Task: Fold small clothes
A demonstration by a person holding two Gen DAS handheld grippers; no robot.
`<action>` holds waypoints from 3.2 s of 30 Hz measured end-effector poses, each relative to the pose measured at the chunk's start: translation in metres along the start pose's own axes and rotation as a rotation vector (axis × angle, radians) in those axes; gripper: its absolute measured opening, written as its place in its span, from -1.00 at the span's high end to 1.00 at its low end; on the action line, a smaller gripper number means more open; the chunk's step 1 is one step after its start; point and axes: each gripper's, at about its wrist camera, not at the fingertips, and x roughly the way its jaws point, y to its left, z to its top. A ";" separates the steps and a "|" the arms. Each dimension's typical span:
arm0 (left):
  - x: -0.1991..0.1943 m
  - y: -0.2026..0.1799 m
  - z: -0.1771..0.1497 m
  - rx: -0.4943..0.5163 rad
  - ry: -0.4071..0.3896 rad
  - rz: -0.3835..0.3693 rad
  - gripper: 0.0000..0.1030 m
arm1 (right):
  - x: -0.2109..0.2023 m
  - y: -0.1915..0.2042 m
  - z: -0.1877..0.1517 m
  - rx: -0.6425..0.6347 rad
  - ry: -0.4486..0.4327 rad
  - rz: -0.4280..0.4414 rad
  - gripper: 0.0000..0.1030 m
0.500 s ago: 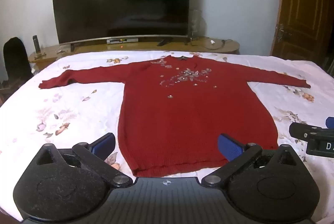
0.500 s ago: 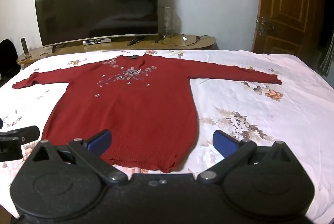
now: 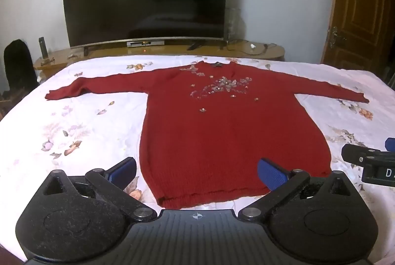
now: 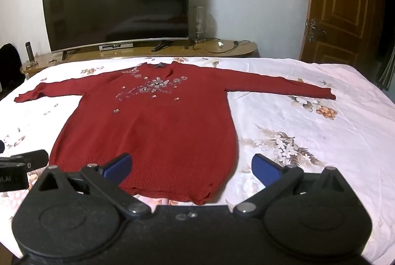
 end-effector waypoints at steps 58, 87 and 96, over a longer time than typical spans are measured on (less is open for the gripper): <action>0.003 0.005 0.001 -0.005 0.016 -0.001 -1.00 | 0.006 0.006 -0.004 -0.009 0.010 0.001 -0.99; 0.025 0.034 0.008 -0.153 0.014 -0.043 -1.00 | 0.014 0.001 0.000 0.007 0.003 -0.018 -0.99; 0.109 0.035 0.053 -0.110 -0.078 -0.132 -1.00 | 0.049 -0.116 0.028 0.258 -0.159 -0.088 -0.99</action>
